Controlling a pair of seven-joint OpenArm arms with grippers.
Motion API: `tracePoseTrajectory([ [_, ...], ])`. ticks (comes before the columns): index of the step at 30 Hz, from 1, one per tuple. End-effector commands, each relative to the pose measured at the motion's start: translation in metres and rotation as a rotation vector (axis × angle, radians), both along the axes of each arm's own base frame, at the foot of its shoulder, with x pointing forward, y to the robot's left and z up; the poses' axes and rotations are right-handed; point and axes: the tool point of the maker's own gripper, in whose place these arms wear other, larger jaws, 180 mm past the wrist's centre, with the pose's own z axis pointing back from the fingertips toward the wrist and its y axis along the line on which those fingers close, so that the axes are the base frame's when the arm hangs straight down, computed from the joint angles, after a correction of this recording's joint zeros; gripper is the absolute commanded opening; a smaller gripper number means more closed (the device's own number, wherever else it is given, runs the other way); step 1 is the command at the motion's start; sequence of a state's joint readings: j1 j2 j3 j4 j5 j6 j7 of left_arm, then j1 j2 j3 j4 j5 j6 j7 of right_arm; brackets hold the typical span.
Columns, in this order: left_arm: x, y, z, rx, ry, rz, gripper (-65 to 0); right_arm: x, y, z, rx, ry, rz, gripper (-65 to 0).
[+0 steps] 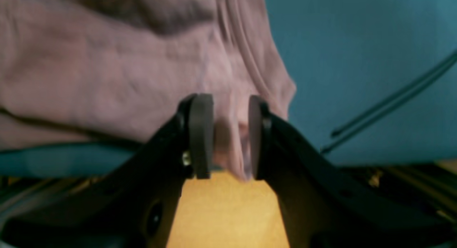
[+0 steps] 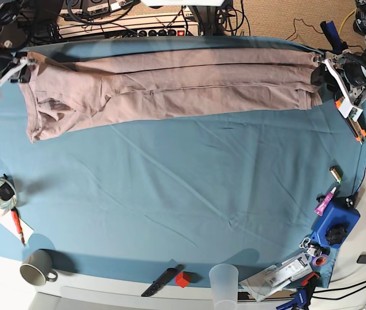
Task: Fold the T-shirt properly
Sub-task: 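Lay the folded strip down and open both grippers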
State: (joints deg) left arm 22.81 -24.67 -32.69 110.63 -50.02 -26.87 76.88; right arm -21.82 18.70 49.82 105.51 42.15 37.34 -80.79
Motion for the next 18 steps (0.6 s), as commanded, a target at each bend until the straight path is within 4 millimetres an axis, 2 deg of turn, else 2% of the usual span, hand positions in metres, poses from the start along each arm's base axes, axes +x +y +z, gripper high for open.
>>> tracePoseTrajectory([
  [1, 0.002, 0.002, 0.007, 0.004, -0.020, -0.008, -33.8, 0.004, -0.004, 0.011, -0.022, -0.029, 0.012, -47.3],
  [10, 0.009, -0.014, 0.008, -0.083, -0.085, 0.044, -33.8, 0.001, -0.004, 0.009, -0.021, -0.020, 0.008, -47.3],
  [13, 0.010, -0.011, -0.001, -0.072, -0.074, 0.111, -33.8, 0.001, -0.004, 0.009, -0.021, -0.020, 0.007, -47.3],
  [18, -0.001, 0.003, -0.023, -0.039, 0.007, 0.197, -33.9, 0.001, -0.004, 0.009, -0.021, -0.019, 0.007, -47.3],
])
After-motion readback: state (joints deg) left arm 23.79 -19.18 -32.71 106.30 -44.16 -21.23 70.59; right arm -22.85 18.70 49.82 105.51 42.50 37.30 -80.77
